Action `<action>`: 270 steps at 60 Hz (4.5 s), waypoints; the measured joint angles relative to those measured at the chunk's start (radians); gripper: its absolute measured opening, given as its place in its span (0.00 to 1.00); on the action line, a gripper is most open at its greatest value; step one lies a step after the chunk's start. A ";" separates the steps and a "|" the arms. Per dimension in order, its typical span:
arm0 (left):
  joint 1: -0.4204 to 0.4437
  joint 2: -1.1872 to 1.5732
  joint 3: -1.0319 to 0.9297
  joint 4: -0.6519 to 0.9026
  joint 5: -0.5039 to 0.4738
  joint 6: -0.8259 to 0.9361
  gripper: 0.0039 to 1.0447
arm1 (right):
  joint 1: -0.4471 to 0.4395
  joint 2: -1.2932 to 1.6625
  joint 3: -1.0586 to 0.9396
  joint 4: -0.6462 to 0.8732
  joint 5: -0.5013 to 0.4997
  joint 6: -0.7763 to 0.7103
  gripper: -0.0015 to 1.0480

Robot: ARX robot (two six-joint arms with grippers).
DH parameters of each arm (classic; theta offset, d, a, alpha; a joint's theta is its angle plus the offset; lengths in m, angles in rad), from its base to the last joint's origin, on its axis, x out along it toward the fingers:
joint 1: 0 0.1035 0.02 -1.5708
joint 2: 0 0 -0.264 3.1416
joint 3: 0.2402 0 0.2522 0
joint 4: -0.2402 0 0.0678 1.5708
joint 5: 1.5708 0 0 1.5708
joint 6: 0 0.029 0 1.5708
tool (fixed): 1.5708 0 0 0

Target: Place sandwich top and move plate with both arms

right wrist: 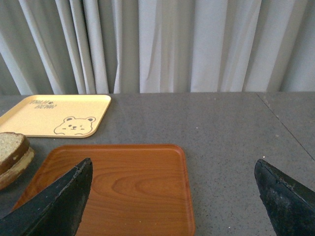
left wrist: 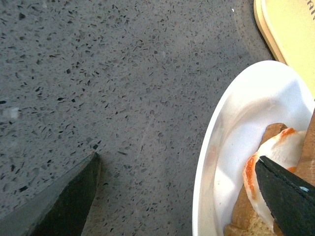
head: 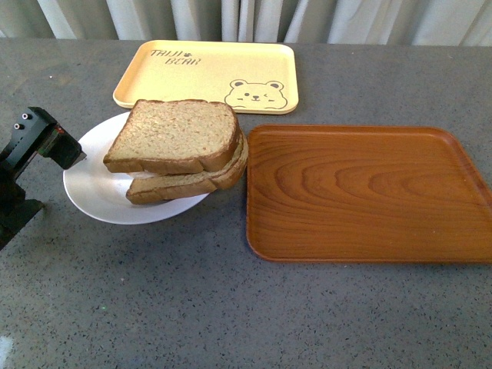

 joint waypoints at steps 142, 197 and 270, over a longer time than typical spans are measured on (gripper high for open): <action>-0.068 0.002 0.077 0.068 0.189 -0.208 0.02 | 0.000 0.000 0.000 0.000 0.000 0.000 0.91; -0.089 0.395 0.924 -0.402 0.254 -0.070 0.02 | 0.000 0.000 0.000 0.000 0.000 0.000 0.91; 0.015 0.491 1.091 -0.436 0.235 -0.038 0.91 | 0.000 0.000 0.000 0.000 0.000 0.000 0.91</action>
